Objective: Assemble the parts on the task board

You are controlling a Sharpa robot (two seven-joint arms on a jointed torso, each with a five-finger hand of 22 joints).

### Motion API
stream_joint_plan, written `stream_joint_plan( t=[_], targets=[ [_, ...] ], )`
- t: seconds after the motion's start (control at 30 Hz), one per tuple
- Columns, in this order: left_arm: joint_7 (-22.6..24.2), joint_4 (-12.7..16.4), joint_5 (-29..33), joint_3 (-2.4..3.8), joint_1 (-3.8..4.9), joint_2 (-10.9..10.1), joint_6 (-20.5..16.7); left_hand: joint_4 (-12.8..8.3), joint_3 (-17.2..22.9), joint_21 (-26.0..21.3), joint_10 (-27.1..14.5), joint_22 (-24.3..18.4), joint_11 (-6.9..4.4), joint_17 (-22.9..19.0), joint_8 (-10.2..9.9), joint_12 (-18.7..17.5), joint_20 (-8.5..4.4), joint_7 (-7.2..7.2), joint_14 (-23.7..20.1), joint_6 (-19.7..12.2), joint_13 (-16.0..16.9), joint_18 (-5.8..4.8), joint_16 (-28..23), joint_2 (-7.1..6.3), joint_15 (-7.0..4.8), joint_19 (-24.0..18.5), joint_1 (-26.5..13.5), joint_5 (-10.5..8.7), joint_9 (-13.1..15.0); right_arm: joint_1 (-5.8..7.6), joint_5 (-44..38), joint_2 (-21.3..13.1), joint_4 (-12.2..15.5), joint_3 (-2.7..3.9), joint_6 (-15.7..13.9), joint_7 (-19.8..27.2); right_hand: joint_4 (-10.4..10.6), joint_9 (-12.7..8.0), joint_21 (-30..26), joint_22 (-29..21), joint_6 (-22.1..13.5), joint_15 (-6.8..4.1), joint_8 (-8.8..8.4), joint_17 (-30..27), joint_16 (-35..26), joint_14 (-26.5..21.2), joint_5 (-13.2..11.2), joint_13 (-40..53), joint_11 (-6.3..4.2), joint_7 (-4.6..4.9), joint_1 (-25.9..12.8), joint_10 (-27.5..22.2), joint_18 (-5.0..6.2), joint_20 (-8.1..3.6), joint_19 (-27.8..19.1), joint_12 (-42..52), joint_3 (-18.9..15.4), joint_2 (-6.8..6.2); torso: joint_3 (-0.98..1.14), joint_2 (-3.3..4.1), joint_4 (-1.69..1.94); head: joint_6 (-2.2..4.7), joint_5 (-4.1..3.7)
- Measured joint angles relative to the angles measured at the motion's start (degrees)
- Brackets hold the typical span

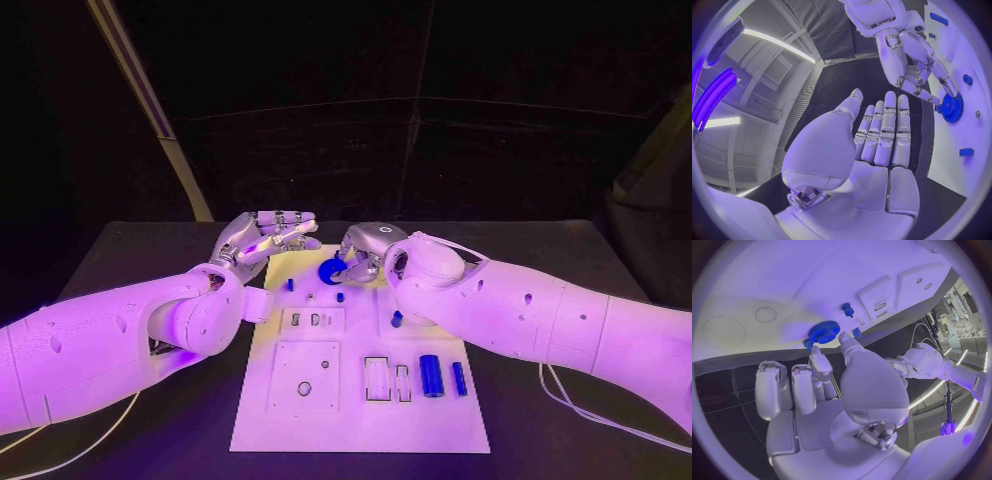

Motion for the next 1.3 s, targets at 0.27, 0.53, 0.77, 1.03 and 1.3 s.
stream_joint_plan(
  t=[0.27, 0.53, 0.77, 1.03, 1.3],
  targets=[
    [-0.1, -0.1, 0.0, -0.02, 0.0, -0.6, 0.1, -0.2, 0.2, -0.2, 0.0, 0.0, 0.0, 0.0, 0.0, -0.2, 0.0, 0.0, -0.2, 0.0, 0.0, 0.0, 0.0, 0.0, 0.21, 0.0, 0.0, 0.0, 0.0, 0.03, 7.4, -12.3, 7.2, -0.01, -6.2, 7.9, -2.7, 0.0, -0.5, 0.0, 0.0, 0.0, 0.0, 0.0, -1.2, 0.0, 2.5, -1.6, 0.01, 0.0, 5.8, -1.3, 0.01, 0.28, -1.0, -2.2, 1.1, 2.12, 0.01, -0.29, -0.44, 0.13, 0.35],
    [-0.1, -0.3, 0.0, -0.01, 0.0, -0.8, 0.4, -0.5, 0.3, -0.2, 0.2, -0.1, 0.2, 0.2, 0.0, -0.2, 0.0, -0.19, -0.2, 0.2, 0.0, -0.01, -0.2, 0.18, 0.21, 0.0, -0.2, 0.0, 0.0, 0.33, 20.5, -23.0, 10.3, -0.01, -5.6, 18.0, -5.1, 0.1, -0.7, 0.0, 0.0, 0.0, 0.0, 0.0, -1.3, 0.0, 2.9, -3.0, -0.1, 0.0, 9.1, -1.9, 0.0, 0.2, -1.2, -4.0, 1.6, 1.45, 0.01, -0.69, -1.35, 0.14, 0.93],
    [-0.1, -0.9, 0.0, -0.01, 0.0, -0.3, 0.6, -0.6, 0.3, -0.2, 0.7, -0.1, 0.09, 0.2, 0.0, -0.2, 0.0, -0.1, 0.0, 0.5, 0.0, -0.01, -0.2, 0.29, 0.42, 0.0, -0.3, 0.0, 0.0, 0.33, 25.6, -25.7, 9.3, -0.07, -3.2, 22.2, -5.5, 0.0, -0.7, 0.0, 0.2, 0.0, 0.0, 0.0, -1.3, 0.0, 3.2, -3.1, -0.1, -0.22, 9.3, -1.9, 0.01, 0.2, -1.2, -4.0, 1.1, 1.19, 0.36, -0.77, -1.9, 0.38, 0.52],
    [-0.1, -1.4, 0.0, -0.01, -0.04, 0.4, 0.8, -0.7, 0.4, -0.2, 0.7, -0.1, 0.09, 0.2, 0.0, -0.2, 0.0, -0.31, 0.2, 0.7, 0.0, -0.01, -0.2, 0.27, 0.26, 0.0, -0.3, 0.0, 0.0, 0.25, 26.1, -24.7, 5.4, -0.07, -1.8, 23.7, -5.7, 0.0, -0.7, 0.0, 0.1, 0.0, -0.45, 0.0, -1.3, 0.0, 3.2, -3.2, -0.1, -0.06, 9.7, -1.9, 0.0, 0.2, -1.2, -4.2, 1.0, 0.88, 0.8, -0.69, -2.11, 0.51, -0.28],
    [-0.2, -1.8, 0.0, -0.02, -0.11, 0.8, 0.9, -0.8, 0.5, -0.2, 0.7, -0.1, 0.09, 0.2, 0.0, -0.2, 0.0, -0.31, 0.2, 0.7, 0.0, -0.01, -0.2, 0.27, 0.26, 0.0, -0.3, 0.0, 0.0, 0.02, 25.6, -22.7, 2.1, -0.08, -1.0, 23.9, -6.2, -0.1, -0.9, 0.0, -0.5, 0.0, -0.73, 0.0, -1.3, 0.0, 3.2, -3.5, 0.1, 0.08, 9.9, -2.1, 0.01, 0.2, -1.2, -4.9, 1.0, 0.66, 1.09, -0.62, -2.25, 0.29, -0.57]
  ],
)
